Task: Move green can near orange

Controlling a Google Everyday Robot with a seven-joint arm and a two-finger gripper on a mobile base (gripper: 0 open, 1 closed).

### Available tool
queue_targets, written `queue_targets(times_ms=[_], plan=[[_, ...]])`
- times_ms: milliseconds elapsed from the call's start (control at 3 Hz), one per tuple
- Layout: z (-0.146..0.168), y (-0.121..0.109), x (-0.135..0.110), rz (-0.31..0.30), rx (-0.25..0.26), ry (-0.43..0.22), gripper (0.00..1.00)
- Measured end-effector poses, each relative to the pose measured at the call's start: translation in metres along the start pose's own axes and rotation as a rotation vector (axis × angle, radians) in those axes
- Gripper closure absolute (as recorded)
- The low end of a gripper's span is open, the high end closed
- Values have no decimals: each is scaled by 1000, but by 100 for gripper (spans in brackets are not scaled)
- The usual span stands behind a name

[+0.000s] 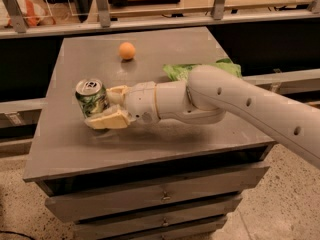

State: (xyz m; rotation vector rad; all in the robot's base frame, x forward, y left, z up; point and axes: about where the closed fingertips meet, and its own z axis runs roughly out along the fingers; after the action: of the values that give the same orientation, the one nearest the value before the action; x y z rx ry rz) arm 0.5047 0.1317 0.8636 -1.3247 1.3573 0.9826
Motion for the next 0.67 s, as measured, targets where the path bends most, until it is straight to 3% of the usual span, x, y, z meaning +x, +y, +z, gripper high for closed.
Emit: queue_targets(times_ms=[333, 667], plan=[[-4, -8, -10, -12, 42, -10, 85], [-28, -23, -20, -32, 174, 3, 100]])
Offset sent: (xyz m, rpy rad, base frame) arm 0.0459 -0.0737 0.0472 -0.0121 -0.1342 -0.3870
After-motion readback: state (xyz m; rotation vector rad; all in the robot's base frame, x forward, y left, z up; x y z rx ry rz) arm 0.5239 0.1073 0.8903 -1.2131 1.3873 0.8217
